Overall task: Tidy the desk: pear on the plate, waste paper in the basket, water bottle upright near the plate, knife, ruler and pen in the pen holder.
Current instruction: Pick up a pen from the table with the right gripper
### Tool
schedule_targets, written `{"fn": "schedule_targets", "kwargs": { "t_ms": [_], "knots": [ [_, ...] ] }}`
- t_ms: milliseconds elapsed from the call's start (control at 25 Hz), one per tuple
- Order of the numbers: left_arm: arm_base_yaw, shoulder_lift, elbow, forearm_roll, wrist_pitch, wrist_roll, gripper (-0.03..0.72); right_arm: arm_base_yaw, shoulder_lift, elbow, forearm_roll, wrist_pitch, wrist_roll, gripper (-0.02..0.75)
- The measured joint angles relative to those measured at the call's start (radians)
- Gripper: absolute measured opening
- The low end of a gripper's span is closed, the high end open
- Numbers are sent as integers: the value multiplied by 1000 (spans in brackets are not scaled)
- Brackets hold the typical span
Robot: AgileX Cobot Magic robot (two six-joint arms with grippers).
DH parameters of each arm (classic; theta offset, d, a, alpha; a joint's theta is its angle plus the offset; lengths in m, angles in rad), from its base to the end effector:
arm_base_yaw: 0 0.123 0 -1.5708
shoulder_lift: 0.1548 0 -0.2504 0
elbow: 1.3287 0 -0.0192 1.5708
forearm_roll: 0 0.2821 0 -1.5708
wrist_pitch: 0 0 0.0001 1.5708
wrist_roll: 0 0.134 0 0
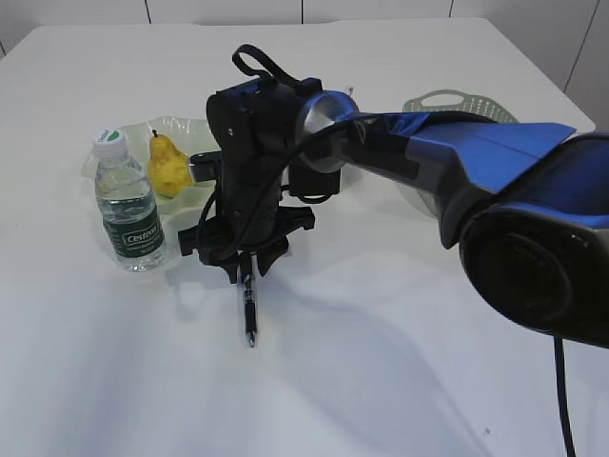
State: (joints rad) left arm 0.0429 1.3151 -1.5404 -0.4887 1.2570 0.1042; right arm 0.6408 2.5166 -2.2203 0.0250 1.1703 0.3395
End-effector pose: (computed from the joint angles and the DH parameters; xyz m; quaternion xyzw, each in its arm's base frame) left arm 0.3135 -0.0465 0.3827 0.0281 0.9227 -0.2193 0.3159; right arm 0.4219 0.3185 0.0652 -0.1457 0.9846 0.0555 0.0787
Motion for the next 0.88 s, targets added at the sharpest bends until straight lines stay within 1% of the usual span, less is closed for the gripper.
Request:
{"fn": "schedule_targets", "kwargs": {
  "t_ms": [400,680,880],
  "knots": [
    [0,0,0,0,0,0,466,0,1,0,0,0,0,334],
    [0,0,0,0,0,0,466,0,23,-6,29,20,0,333],
    [0,0,0,0,0,0,466,0,25,-9,29,20,0,334]
  ]
}}
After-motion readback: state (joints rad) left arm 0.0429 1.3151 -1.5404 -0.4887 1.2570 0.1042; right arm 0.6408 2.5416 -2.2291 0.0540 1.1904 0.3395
